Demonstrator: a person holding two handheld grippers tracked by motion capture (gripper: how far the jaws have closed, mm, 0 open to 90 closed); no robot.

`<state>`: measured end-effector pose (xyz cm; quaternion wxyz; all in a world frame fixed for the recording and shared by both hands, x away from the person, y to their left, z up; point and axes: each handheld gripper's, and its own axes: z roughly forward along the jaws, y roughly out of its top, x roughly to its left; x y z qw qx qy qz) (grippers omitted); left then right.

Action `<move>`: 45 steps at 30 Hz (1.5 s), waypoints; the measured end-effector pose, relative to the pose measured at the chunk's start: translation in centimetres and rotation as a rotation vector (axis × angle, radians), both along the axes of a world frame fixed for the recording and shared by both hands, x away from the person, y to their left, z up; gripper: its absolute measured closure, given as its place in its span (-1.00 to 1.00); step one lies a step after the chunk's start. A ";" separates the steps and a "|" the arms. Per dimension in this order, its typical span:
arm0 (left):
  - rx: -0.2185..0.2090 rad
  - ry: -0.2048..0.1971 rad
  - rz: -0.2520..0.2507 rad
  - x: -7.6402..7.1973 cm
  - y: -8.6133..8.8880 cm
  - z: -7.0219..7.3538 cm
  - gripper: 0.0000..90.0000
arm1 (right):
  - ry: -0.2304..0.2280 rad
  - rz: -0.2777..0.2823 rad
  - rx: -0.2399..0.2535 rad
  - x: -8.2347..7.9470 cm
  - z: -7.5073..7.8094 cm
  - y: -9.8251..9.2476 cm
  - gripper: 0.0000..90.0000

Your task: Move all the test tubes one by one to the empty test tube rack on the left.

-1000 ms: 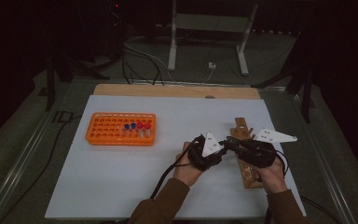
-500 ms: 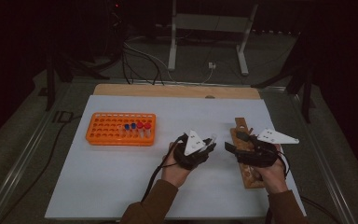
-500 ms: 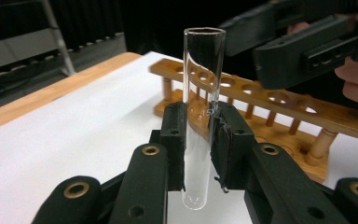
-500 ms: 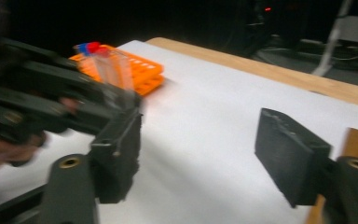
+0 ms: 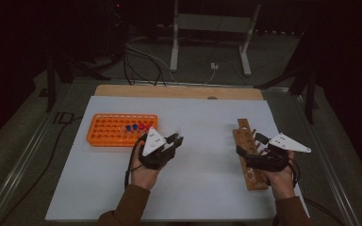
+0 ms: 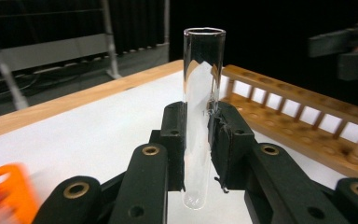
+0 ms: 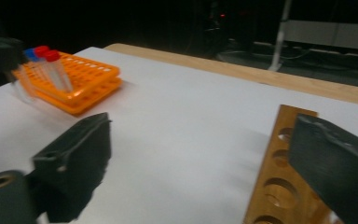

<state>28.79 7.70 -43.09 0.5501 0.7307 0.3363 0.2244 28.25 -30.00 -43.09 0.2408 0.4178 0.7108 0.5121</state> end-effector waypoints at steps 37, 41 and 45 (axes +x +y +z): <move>-0.122 -0.017 0.419 0.0 14.2 -0.7 0.69 | -0.046 -0.118 0.007 -1.5 -1.4 -1.4 -0.96; -0.107 -0.006 0.447 0.9 14.3 -1.5 0.69 | -0.056 -0.118 0.010 -1.5 -1.3 -1.5 -0.96; -0.091 -0.004 0.467 1.5 14.2 -1.9 0.69 | -0.054 -0.123 0.016 -1.6 -1.2 -1.7 -0.96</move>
